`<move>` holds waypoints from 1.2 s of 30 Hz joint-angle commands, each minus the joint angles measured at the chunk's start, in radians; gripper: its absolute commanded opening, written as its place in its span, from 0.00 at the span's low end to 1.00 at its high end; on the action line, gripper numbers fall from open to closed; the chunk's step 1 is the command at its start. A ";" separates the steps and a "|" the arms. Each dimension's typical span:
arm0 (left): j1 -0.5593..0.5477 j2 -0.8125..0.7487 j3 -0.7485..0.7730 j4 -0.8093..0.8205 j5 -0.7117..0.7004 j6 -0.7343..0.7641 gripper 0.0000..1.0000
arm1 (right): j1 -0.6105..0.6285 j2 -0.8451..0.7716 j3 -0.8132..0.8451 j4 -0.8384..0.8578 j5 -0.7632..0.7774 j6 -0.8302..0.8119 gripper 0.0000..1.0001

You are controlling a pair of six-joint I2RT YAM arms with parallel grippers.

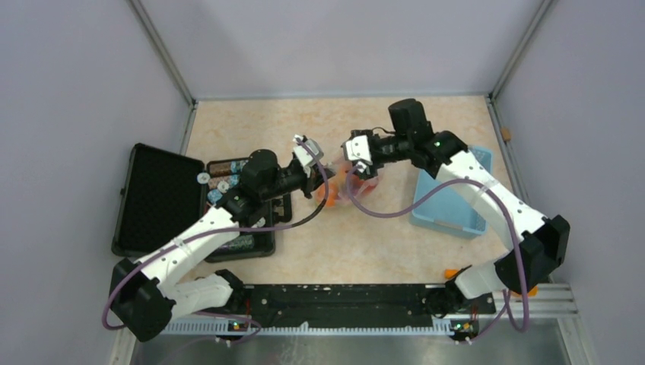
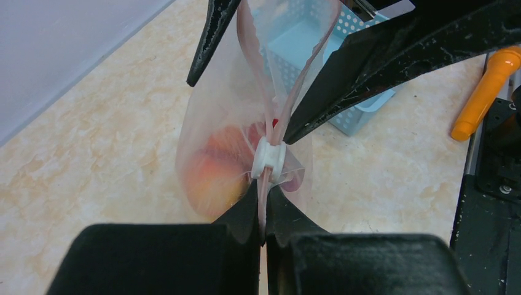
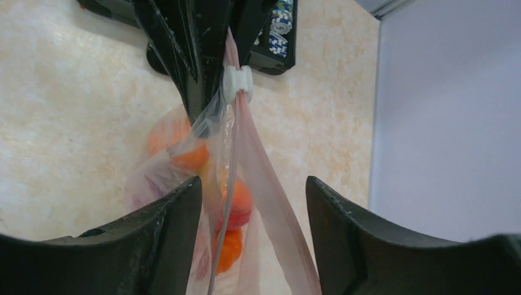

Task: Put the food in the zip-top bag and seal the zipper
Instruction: Adjust the zipper food storage bag at the center of the board, then zip the zipper food storage bag at the center of the board.

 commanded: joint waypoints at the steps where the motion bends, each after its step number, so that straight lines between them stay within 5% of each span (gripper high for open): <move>1: 0.001 0.005 0.050 0.013 0.012 0.028 0.00 | 0.013 -0.110 -0.127 0.320 0.040 0.154 0.72; 5: 0.001 0.009 0.056 -0.010 0.018 0.049 0.00 | 0.013 -0.161 -0.182 0.447 0.057 0.233 0.84; 14: -0.015 0.028 0.089 -0.051 0.026 0.100 0.00 | 0.013 0.041 0.137 -0.062 0.008 0.069 0.81; 19: -0.019 0.022 0.085 -0.050 0.013 0.098 0.00 | 0.012 0.061 0.150 -0.152 -0.004 0.009 0.75; 29: -0.020 0.026 0.086 -0.043 -0.009 0.104 0.00 | 0.012 0.022 0.055 0.027 0.018 0.141 0.45; 34: -0.022 0.016 0.058 0.015 -0.035 0.078 0.00 | 0.012 0.003 0.021 0.073 0.004 0.191 0.06; 36: -0.022 0.013 0.032 0.067 -0.061 0.039 0.05 | 0.012 -0.020 -0.020 0.132 0.001 0.241 0.00</move>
